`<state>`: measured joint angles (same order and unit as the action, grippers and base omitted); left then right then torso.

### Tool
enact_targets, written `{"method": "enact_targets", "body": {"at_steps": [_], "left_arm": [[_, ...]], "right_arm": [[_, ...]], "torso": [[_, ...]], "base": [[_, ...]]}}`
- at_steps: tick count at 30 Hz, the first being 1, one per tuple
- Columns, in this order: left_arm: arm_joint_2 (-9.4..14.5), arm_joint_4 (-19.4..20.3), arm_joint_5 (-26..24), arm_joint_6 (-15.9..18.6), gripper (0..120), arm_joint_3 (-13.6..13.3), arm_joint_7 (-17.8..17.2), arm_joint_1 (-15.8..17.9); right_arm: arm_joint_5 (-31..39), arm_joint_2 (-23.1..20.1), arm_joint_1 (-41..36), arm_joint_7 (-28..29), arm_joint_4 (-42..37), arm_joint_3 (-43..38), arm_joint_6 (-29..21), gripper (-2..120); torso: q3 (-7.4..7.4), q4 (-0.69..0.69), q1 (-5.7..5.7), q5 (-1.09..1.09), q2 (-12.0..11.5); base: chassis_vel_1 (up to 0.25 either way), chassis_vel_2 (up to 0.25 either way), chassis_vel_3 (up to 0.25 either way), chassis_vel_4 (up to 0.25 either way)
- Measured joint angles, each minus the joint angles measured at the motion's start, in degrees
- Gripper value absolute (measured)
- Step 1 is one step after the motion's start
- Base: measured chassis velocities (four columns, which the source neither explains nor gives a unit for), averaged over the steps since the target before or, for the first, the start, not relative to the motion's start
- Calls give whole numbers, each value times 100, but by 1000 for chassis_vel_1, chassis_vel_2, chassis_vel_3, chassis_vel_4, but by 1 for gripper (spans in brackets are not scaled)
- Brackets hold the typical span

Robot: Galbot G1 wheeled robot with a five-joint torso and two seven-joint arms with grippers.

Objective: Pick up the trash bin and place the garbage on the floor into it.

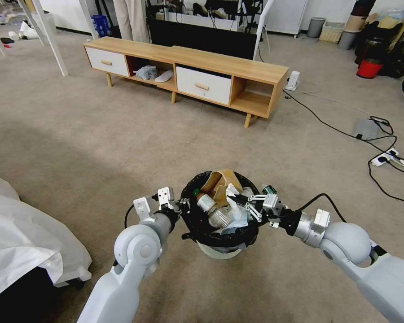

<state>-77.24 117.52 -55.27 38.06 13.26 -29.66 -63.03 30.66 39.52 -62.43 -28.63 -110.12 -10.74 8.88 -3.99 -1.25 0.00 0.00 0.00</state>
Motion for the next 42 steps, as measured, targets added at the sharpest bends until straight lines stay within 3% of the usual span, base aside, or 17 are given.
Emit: {"method": "enact_targets", "body": {"at_steps": [2,10,17,18,25,32,42], "left_arm": [[0,0,0,0,5,1,1,1],[33,-19,-7,-2,5,20,7,12],[49,-28,-11,-6,5,28,7,19],[50,-29,-11,-8,5,31,6,21],[58,-26,-5,-20,5,74,8,23],[33,-12,25,-26,5,96,19,-8],[13,66,76,-31,5,262,27,-104]], "right_arm": [[-1,7,14,18,4,13,0,13],[-2,111,134,136,73,160,0,48],[5,135,185,221,95,238,-5,66],[15,134,204,269,97,281,-19,73],[9,-93,232,571,39,624,-351,98],[35,-96,301,596,-7,635,-367,100],[260,67,367,701,-268,-360,-361,100]], "torso": [[0,0,0,0,0],[0,0,0,0,0],[0,0,0,0,0],[0,0,0,0,0],[0,0,0,-1,0],[0,0,0,0,0],[0,0,0,-1,0]], "base": [[0,0,0,0],[0,0,0,0],[0,0,0,0],[0,0,0,0],[0,0,0,0],[0,0,0,0],[0,0,0,0]]}}
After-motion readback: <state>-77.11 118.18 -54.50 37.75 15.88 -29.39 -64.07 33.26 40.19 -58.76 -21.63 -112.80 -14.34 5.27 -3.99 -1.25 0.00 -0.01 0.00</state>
